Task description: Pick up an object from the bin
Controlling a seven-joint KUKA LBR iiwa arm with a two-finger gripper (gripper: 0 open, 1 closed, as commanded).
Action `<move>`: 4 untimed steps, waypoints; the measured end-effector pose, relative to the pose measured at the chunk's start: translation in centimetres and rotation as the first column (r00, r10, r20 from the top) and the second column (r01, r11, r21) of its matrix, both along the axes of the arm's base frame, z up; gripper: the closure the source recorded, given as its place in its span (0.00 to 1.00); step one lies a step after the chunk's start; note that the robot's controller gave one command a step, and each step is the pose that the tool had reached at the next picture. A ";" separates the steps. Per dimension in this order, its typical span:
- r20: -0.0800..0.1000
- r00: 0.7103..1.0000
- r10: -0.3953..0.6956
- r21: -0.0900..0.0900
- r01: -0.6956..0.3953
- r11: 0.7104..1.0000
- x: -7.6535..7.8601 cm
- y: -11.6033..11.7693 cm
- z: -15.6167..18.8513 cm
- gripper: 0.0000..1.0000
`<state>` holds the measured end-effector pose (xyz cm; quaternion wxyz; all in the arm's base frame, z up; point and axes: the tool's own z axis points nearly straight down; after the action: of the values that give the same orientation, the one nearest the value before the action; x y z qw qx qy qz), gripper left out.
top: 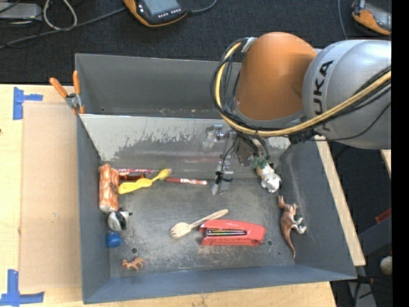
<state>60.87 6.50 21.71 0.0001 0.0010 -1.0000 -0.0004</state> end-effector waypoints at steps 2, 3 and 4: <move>0.007 0.998 0.054 0.003 -0.054 0.999 -3.3 -3.8 -10.8 0.00; 0.007 0.991 0.133 0.002 -0.133 0.991 -6.5 -6.4 -13.3 0.00; 0.017 0.988 0.152 0.002 -0.152 0.988 -8.2 -7.0 -14.3 1.00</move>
Offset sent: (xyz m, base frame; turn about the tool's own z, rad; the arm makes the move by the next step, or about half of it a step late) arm -0.0312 -0.0380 -0.1058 -0.0544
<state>52.66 -0.52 7.41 -0.0082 0.0773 -0.9970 -0.0020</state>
